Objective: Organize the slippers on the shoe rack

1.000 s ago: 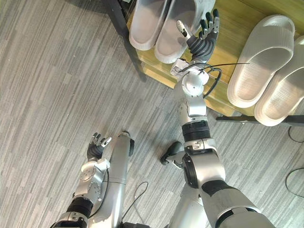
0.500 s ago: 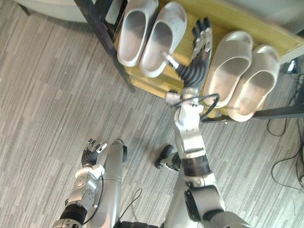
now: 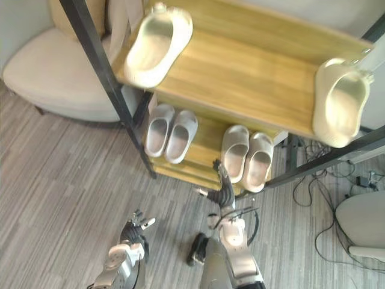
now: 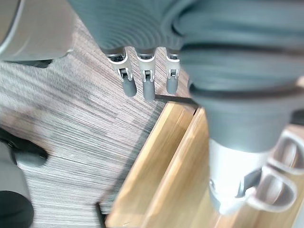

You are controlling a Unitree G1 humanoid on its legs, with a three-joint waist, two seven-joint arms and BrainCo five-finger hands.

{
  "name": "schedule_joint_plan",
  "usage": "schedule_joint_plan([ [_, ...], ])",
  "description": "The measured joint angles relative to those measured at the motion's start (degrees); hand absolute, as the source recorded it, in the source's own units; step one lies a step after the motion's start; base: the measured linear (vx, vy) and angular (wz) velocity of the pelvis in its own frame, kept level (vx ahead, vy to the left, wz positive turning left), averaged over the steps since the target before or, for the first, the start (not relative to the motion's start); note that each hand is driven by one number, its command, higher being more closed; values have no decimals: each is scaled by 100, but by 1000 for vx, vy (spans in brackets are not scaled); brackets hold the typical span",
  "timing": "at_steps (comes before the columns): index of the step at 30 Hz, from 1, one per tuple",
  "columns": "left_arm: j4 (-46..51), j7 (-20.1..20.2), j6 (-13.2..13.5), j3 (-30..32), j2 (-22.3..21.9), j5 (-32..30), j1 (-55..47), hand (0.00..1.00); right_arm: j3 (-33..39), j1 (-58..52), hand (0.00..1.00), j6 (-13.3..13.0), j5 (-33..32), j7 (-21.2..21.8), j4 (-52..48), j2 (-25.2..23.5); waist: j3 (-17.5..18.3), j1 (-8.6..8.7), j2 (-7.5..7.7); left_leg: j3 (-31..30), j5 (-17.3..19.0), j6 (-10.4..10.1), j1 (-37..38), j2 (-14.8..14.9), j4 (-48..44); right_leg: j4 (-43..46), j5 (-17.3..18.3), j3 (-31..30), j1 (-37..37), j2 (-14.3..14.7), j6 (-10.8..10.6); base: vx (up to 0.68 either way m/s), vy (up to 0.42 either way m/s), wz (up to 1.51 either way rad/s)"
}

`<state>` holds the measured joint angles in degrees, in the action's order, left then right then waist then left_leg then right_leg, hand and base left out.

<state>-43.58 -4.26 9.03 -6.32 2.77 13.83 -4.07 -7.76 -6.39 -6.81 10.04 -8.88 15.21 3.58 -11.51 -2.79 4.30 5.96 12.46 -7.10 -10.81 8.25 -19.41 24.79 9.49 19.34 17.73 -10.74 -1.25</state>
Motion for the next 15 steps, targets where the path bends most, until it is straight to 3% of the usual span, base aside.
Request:
schedule_joint_plan([
  [6, -221, 78, -4, -167, 136, -382, -31, 0, 440, -93, 0, 85, 200, 127, 1581, 166, 272, 72, -363, 185, -463, 46, 841, -20, 1150, -1529, -776, -76, -897, 362, -87, 72, 48, -18],
  [11, -114, 101, -8, -394, 198, -717, -131, 0, 598, -219, 0, 141, 362, 158, 2534, 149, 415, 84, -418, 245, -523, 85, 1111, -108, 1336, -2488, -1275, -114, -1490, 512, -145, 19, 28, -3],
  [15, 968, 97, -10, -844, 347, -1023, -523, 0, 811, -293, 0, 142, 346, 153, 2921, 156, 488, 82, -431, 218, -612, 129, 1214, -195, 1474, -2990, -1568, -103, -1762, 528, -131, -43, 0, 2],
])
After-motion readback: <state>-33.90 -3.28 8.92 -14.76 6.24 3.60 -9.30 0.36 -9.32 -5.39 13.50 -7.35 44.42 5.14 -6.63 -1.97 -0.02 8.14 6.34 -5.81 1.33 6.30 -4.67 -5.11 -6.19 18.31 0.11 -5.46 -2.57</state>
